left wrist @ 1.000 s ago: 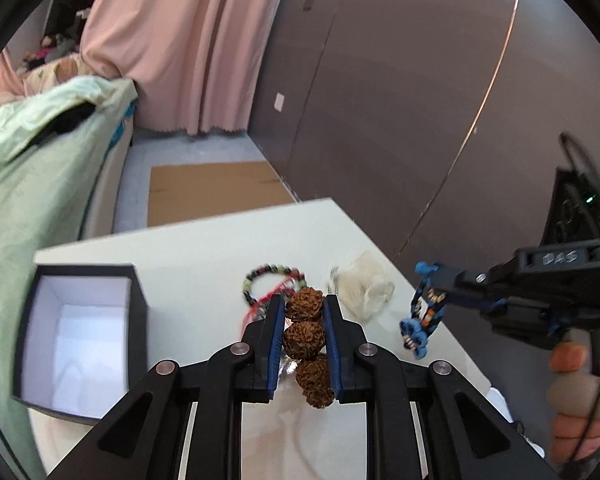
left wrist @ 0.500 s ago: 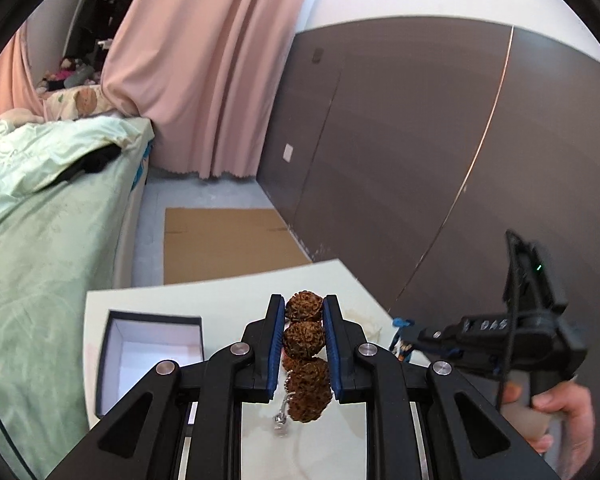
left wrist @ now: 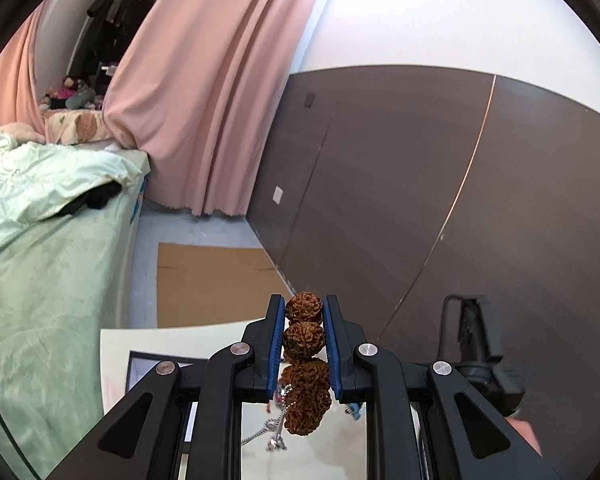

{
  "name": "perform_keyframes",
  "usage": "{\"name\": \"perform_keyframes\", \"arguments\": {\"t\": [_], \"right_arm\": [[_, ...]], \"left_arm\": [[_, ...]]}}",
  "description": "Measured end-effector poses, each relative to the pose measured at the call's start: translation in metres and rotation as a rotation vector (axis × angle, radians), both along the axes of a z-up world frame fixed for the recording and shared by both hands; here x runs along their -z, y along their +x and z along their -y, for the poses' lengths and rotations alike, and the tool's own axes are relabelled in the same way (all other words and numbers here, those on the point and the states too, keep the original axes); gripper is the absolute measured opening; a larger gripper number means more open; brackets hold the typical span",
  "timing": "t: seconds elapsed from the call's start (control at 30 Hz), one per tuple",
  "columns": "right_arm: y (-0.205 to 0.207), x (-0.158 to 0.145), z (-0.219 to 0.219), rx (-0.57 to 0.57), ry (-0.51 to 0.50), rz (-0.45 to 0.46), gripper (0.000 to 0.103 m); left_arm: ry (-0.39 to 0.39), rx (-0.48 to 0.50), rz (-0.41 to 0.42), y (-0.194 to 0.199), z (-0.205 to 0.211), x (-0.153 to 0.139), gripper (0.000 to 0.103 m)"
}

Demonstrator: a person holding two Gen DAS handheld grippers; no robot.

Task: Organize jewelry
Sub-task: 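Carry both held items into the black box and open both grippers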

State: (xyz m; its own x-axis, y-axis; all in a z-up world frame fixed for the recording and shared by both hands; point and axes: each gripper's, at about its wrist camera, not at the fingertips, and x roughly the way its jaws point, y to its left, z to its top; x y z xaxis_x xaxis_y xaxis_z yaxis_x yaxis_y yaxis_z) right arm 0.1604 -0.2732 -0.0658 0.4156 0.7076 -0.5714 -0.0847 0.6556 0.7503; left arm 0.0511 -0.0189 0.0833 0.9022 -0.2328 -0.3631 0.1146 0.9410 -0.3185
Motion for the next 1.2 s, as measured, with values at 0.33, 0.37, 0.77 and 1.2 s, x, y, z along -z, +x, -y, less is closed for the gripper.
{"name": "perform_keyframes", "arguments": {"t": [0.33, 0.37, 0.77, 1.2], "right_arm": [[0.002, -0.008, -0.029, -0.066, 0.047, 0.043, 0.010], [0.001, -0.009, -0.032, -0.071, 0.051, 0.048, 0.010], [-0.005, -0.020, -0.070, -0.161, 0.089, 0.111, 0.010], [-0.003, -0.015, -0.098, -0.208, 0.065, 0.111, 0.010]], "left_arm": [[0.031, -0.060, 0.069, -0.005, -0.023, -0.033, 0.020], [0.034, -0.070, 0.074, -0.004, -0.027, -0.033, 0.020], [-0.011, -0.165, -0.005, 0.016, -0.073, 0.006, 0.020], [-0.125, -0.249, -0.117, 0.026, -0.103, 0.040, 0.067]]}}
